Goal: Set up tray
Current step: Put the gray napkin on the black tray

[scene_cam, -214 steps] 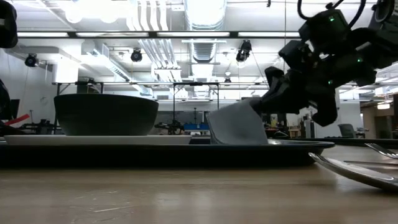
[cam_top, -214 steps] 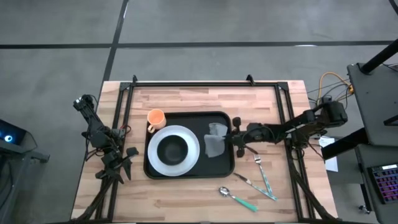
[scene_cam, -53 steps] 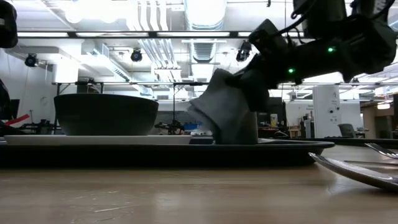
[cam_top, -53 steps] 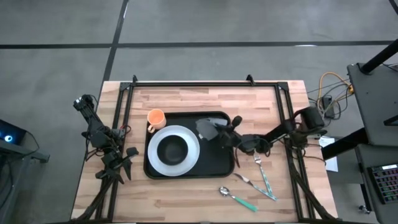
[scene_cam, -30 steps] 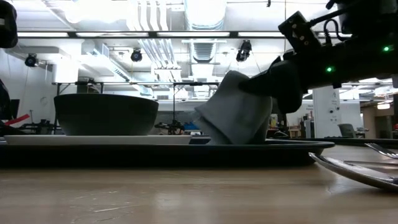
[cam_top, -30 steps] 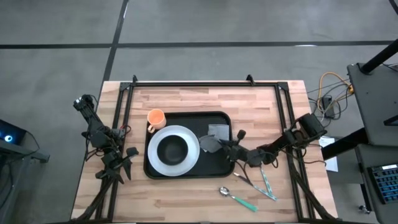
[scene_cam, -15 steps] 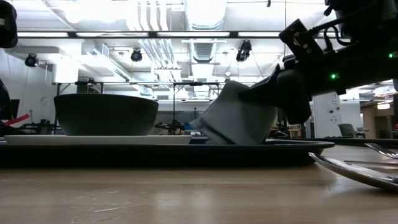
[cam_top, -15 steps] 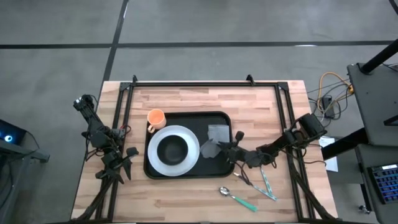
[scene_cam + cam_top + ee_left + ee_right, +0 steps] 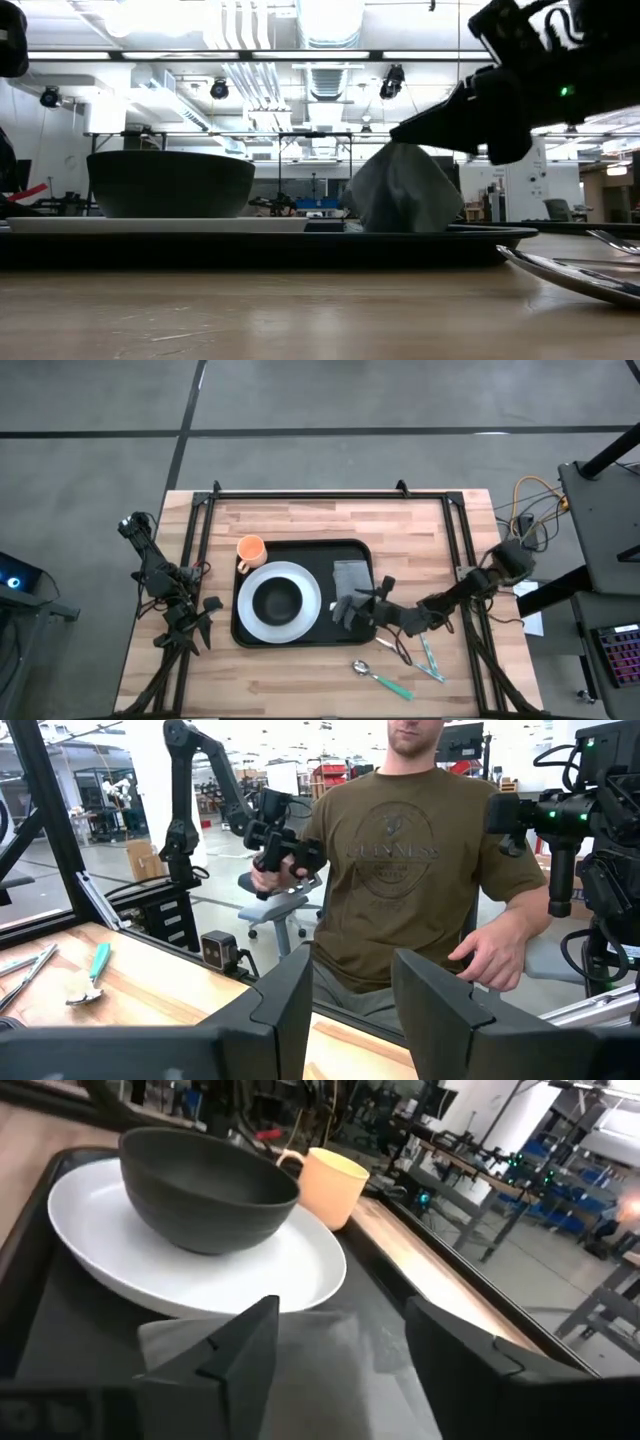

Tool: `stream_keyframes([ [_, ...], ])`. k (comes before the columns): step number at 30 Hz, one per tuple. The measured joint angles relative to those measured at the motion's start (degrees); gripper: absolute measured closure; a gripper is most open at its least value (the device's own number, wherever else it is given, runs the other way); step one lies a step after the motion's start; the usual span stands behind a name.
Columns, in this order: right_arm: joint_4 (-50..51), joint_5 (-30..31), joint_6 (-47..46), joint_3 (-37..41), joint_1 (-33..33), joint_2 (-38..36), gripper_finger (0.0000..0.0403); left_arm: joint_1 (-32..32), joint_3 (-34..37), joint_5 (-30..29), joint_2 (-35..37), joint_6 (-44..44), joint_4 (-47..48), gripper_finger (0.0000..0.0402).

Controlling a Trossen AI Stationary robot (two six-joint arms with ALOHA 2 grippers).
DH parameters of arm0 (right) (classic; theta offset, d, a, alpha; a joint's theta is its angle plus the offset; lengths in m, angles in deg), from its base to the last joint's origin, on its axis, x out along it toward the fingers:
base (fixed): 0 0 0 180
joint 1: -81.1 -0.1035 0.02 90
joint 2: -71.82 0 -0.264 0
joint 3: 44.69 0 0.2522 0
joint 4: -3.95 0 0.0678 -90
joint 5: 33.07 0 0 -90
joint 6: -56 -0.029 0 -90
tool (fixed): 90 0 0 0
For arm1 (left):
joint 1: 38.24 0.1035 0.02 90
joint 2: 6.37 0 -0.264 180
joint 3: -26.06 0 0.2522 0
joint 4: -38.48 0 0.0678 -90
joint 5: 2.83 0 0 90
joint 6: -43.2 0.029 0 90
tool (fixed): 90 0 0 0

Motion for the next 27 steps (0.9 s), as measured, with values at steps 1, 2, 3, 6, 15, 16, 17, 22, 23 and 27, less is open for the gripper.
stream_keyframes([
  [1,3.04,0.1,-0.65,-0.12,-0.21,-1.71,0.0186,-0.01,0.01,0.02,0.0,0.0,-0.02,0.0281],
  [2,6.73,0.16,-1.45,-0.5,-0.42,-3.7,0.0181,-0.01,0.0,0.02,0.0,0.0,-0.02,0.0281],
  [3,10.78,0.1,-2.41,-1.0,-0.44,-5.88,0.0176,0.01,0.0,0.0,0.0,0.01,0.0,0.0281],
  [6,25.77,-0.1,-7.31,-3.14,-0.4,-12.48,0.0165,0.01,0.0,0.0,0.0,0.01,0.0,0.0281],
  [15,57.06,-24.57,-22.21,-5.96,8.53,-23.77,0.0162,-0.01,0.0,0.02,0.02,0.01,-0.01,0.0281],
  [16,56.83,-28.89,-21.68,-5.5,10.29,-23.77,0.0163,-0.01,0.0,0.02,0.0,0.0,-0.02,0.0281],
  [17,55.83,-32.67,-20.66,-5.31,12.07,-23.31,0.0163,0.01,0.0,0.0,0.0,0.01,-0.02,0.0281],
  [22,53.18,-41.18,-12.71,-5.47,18.02,-19.72,0.0164,0.0,0.01,0.0,0.0,-0.01,-0.01,0.0281],
  [23,53.09,-41.95,-11.07,-5.71,18.55,-19.26,0.0165,-0.01,0.01,0.02,0.0,0.0,-0.01,0.0281],
  [27,53.17,-42.91,-5.64,-6.48,19.7,-16.7,0.0171,-0.01,0.0,0.04,0.0,-0.01,-0.02,0.0281],
])
